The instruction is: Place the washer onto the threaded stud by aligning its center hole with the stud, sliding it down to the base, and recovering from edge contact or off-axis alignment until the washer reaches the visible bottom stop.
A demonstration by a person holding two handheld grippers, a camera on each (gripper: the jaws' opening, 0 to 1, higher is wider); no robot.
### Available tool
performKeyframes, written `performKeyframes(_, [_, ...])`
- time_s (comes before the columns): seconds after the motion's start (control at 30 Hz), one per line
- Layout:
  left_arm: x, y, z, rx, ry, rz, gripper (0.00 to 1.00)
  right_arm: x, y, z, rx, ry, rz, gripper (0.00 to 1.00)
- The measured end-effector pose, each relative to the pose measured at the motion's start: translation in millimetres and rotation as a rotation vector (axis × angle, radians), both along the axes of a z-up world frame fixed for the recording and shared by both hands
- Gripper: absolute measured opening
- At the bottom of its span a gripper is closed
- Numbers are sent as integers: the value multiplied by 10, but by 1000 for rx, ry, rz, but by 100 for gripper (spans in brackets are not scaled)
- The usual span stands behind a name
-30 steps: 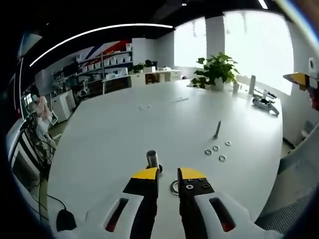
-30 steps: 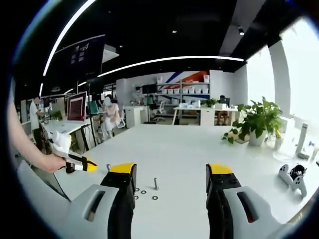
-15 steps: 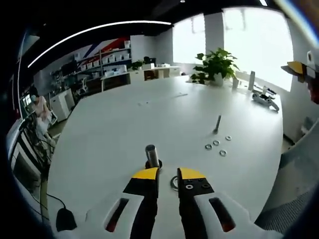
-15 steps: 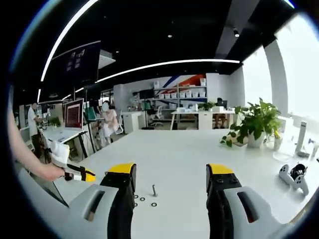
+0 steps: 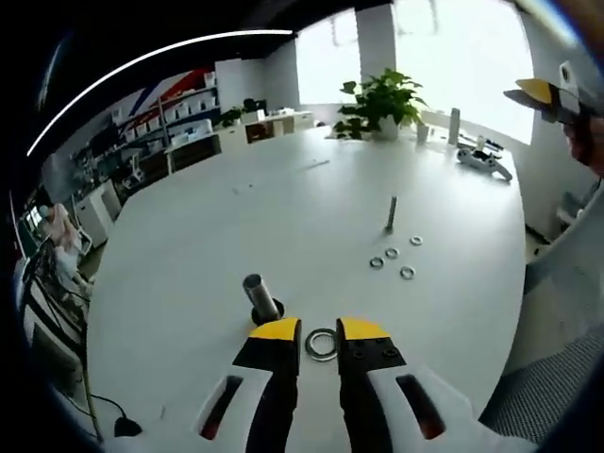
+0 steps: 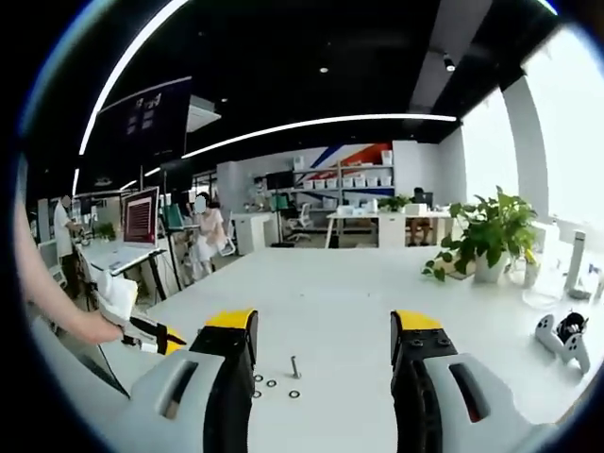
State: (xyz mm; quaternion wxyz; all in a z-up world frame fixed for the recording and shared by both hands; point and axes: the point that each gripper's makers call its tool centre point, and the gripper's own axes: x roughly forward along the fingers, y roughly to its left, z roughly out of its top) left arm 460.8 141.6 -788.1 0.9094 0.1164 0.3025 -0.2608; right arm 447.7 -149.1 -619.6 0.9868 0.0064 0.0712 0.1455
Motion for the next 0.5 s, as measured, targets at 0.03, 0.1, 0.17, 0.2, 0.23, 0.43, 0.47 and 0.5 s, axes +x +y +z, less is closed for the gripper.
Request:
performKeyframes(0.03, [-7,-15,-35,7,20,-12,13,8,11,-11,-17,-1,4,59])
performKeyframes(0.1, [-21,-38,-79,27,41,-39,13,14,37,-16,-31,-2,11,59])
performKeyframes(0.17, [-41,-65,-167,52,83,-81,13,21,53,-27,-34,-2,16,59])
performKeyframes(0.2, [-27,-59,-216,66,95,-96,13,24,70,-45,-37,1,21,59])
performKeyframes(0.23, [-13,-57,-274,85,110,-116,13,25,81,-55,-42,2,25,59])
performKeyframes(0.43, [52,-51,-483,145,175,-186,12,9,108,-49,-47,-2,33,59])
performKeyframes(0.47, [68,-48,-527,154,191,-196,12,6,112,-47,-48,-3,34,59])
performKeyframes(0.5, [59,-45,-556,164,211,-203,12,4,116,-50,-49,-1,35,59])
